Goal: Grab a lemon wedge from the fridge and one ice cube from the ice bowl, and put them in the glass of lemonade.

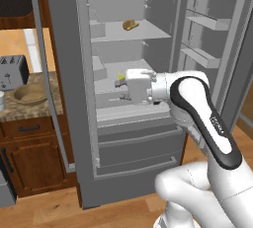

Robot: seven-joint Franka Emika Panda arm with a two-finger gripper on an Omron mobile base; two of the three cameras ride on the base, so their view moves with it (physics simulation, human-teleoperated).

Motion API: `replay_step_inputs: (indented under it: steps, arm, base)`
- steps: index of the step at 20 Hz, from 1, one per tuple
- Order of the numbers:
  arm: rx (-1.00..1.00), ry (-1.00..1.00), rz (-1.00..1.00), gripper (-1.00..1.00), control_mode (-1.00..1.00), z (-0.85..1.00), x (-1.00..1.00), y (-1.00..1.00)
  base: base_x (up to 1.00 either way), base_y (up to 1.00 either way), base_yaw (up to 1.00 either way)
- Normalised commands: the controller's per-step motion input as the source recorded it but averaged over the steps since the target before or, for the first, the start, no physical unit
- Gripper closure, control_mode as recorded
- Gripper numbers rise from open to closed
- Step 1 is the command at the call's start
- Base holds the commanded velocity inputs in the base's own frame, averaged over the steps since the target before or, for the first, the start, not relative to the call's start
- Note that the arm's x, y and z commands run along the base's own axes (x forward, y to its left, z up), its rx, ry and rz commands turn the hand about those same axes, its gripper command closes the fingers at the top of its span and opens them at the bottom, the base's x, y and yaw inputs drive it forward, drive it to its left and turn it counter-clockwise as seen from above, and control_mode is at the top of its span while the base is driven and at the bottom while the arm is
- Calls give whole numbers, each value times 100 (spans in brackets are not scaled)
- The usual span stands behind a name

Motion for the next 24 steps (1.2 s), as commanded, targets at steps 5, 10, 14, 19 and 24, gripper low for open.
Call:
replay_step_inputs:
  steps: [5, 10, 14, 19, 24]
  arm:
    - [-45, 2, -14, -100, -100, 64, 3, -67]
    - [-62, 10, -23, -100, -100, 36, 15, -48]
    - [-67, 0, -30, -100, -100, -31, 1, -28]
    - [-54, -3, -31, -100, -100, -50, -13, -26]
    - [-3, -12, -17, -100, -100, -1, -55, -32]
  base:
    - [0, 0, 0]
    - [0, 0, 0]
    - [0, 0, 0]
    - [0, 0, 0]
    - [0, 0, 0]
